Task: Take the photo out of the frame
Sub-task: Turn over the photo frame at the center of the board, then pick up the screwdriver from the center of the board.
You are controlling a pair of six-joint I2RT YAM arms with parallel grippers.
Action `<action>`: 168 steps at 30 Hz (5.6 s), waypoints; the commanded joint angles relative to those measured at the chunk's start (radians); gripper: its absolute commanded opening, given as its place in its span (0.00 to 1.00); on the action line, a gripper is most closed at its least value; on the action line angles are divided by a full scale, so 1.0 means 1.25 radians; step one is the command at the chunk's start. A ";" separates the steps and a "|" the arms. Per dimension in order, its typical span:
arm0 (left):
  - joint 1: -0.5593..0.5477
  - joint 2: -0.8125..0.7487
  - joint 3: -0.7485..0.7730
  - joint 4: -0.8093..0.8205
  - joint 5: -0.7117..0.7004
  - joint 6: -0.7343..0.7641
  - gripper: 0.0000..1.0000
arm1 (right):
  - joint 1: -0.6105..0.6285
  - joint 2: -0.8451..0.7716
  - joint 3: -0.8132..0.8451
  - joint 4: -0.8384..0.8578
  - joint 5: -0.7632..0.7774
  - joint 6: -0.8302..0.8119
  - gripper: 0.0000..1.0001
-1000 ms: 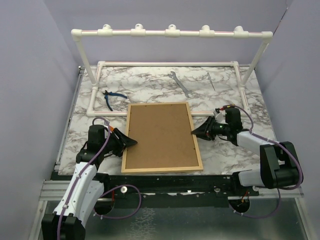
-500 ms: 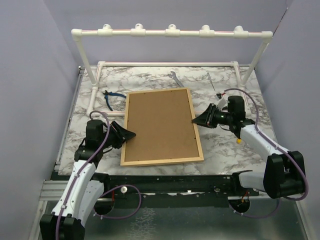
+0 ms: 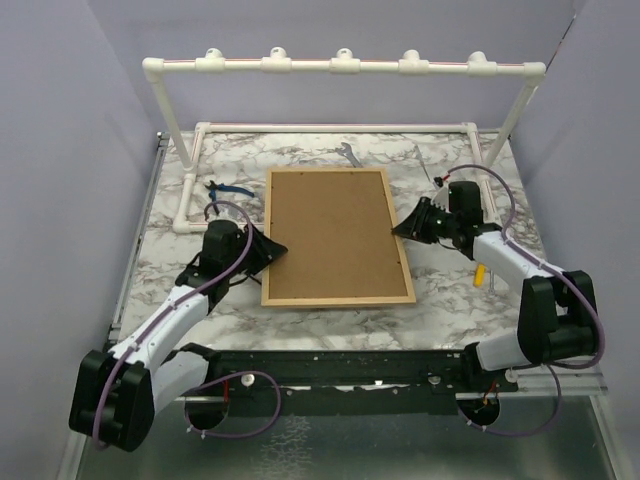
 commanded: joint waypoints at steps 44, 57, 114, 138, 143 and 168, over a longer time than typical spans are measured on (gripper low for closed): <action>-0.084 -0.176 0.335 -0.490 -0.703 0.144 0.99 | 0.009 -0.449 0.021 -0.198 0.481 -0.074 1.00; -0.085 0.032 0.262 -0.298 -0.246 0.223 0.98 | 0.008 -0.411 0.046 -0.354 0.849 0.079 0.97; -0.084 0.001 0.143 -0.169 -0.138 0.234 0.99 | -0.239 -0.102 0.046 -0.254 0.645 -0.054 0.85; -0.084 -0.011 0.130 -0.170 -0.127 0.223 0.99 | -0.259 0.035 -0.104 -0.167 0.537 0.113 0.54; -0.084 -0.010 0.129 -0.172 -0.120 0.219 0.99 | -0.259 0.003 -0.090 -0.176 0.495 0.084 0.15; -0.150 0.088 0.205 0.219 0.294 0.019 0.97 | 0.114 -0.261 -0.057 0.024 -0.368 -0.036 0.01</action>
